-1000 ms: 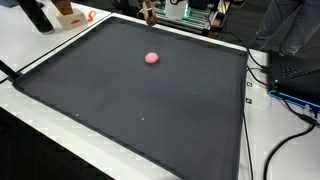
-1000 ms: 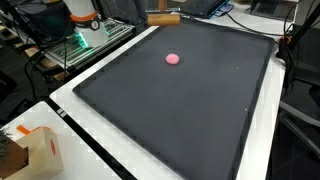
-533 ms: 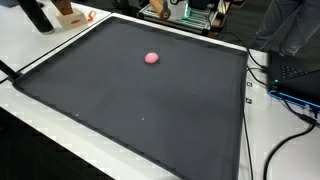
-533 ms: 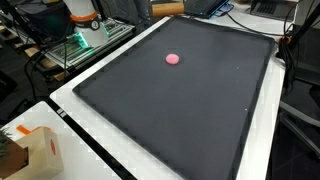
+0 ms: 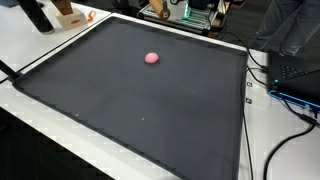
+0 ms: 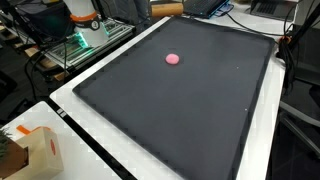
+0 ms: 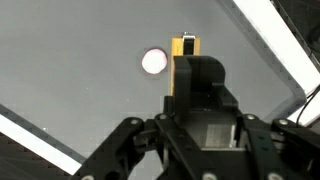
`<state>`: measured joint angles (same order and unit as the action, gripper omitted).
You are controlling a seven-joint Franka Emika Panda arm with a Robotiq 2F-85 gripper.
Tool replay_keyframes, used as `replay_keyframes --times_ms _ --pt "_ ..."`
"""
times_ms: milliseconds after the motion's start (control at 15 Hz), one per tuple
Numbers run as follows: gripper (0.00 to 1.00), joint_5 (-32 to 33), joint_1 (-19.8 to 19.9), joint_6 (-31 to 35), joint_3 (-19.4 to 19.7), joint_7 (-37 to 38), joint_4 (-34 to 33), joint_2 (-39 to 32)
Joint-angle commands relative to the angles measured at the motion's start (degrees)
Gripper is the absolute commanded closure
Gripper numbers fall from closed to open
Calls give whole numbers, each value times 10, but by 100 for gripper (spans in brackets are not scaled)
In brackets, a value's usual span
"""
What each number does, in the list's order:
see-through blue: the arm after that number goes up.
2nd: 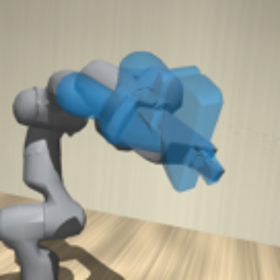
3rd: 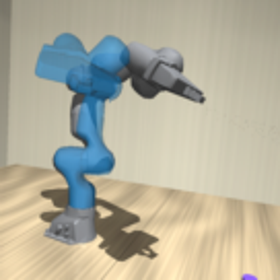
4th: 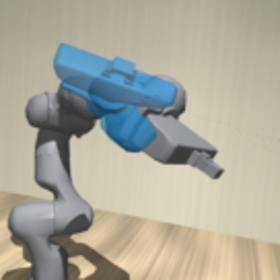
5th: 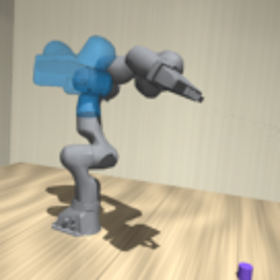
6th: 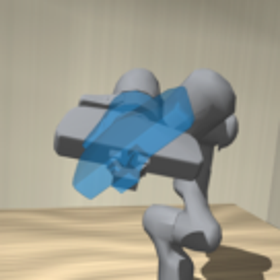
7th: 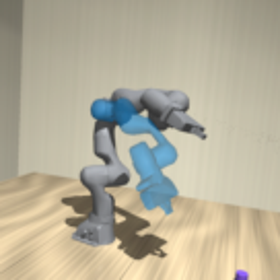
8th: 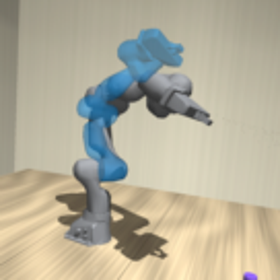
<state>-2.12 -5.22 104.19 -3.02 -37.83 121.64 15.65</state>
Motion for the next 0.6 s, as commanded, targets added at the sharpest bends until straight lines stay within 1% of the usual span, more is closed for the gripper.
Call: replay_keyframes --times_ms 0,67,133,200,533 --pt "51 2 -8 -1 7 2 -1 0" --pt "51 2 -8 -1 7 2 -1 0" --pt "76 -3 -13 9 8 -18 0 -10" --pt "76 -10 -18 19 9 -43 4 -17" --pt "76 -13 -25 86 7 -115 37 -37"
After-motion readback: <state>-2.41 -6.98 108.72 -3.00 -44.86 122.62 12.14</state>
